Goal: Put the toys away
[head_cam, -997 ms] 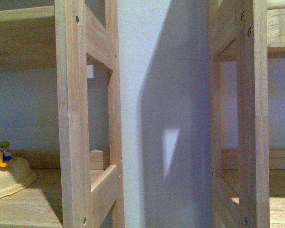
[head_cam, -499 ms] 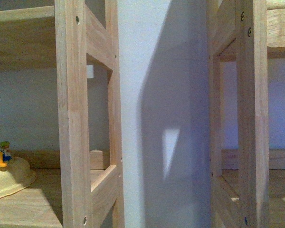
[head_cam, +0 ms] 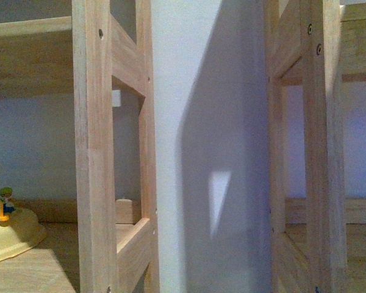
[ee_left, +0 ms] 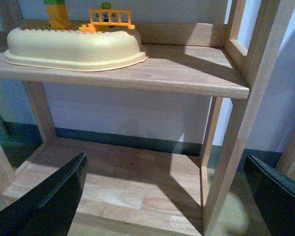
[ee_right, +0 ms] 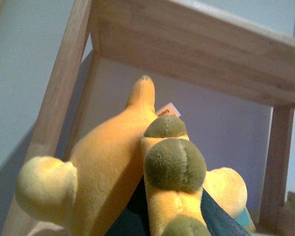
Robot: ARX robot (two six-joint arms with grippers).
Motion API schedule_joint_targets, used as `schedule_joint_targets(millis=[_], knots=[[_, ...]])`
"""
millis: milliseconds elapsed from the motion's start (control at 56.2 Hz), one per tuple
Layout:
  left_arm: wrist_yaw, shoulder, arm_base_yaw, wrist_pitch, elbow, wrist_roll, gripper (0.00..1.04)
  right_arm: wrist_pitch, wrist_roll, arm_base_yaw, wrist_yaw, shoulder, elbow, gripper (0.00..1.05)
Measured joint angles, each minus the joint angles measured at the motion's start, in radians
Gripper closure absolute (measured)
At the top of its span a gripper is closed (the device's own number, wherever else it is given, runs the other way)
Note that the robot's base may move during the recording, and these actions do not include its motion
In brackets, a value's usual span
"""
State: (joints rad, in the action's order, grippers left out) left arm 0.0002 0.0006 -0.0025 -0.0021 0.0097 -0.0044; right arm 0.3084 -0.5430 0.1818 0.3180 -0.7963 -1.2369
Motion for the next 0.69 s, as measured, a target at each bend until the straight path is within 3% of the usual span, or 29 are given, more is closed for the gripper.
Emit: schedule_joint_targets(millis=[53, 178, 481, 570, 694], knots=[[0.0, 0.0, 0.0, 0.0, 0.0, 0.0, 0.06, -0.019, 0.029, -0.069, -0.056, -0.011, -0.033, 0.95], [0.0, 0.0, 0.0, 0.0, 0.0, 0.0, 0.06, -0.076, 0.189, -0.327, -0.249, -0.045, -0.107, 0.95], [0.0, 0.0, 0.0, 0.0, 0.0, 0.0, 0.06, -0.046, 0.811, -1.09, -0.808, -0.222, -0.209, 0.95], [0.0, 0.0, 0.0, 0.0, 0.0, 0.0, 0.06, -0.043, 0.874, -1.132, -0.816, -0.259, -0.211, 0.95], [0.0, 0.0, 0.0, 0.0, 0.0, 0.0, 0.06, -0.07, 0.875, -1.041, -0.769, -0.306, -0.249, 0.95]])
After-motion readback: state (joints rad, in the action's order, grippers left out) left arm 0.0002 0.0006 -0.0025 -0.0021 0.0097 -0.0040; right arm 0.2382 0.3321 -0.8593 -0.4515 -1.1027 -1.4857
